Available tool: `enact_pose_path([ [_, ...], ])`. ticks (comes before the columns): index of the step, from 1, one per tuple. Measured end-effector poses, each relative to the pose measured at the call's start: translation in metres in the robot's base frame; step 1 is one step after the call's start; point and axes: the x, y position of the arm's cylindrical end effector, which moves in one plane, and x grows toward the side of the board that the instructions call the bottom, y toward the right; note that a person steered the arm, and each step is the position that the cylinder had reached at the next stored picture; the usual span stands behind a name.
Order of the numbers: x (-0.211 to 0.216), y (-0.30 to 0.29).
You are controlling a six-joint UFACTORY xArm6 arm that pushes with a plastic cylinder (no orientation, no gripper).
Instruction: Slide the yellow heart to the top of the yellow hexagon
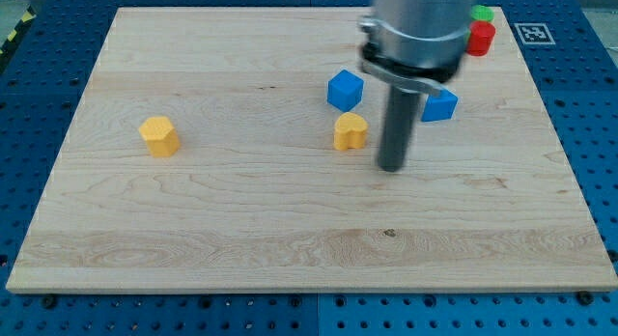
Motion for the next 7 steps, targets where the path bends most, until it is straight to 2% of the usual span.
enact_pose_path([
  [1,-0.006,0.027],
  [2,-0.019,-0.013],
  [3,-0.033,-0.089],
  [4,-0.042,-0.124],
  [5,-0.015,-0.065],
  [6,-0.007,0.012],
  [7,-0.025,0.033],
])
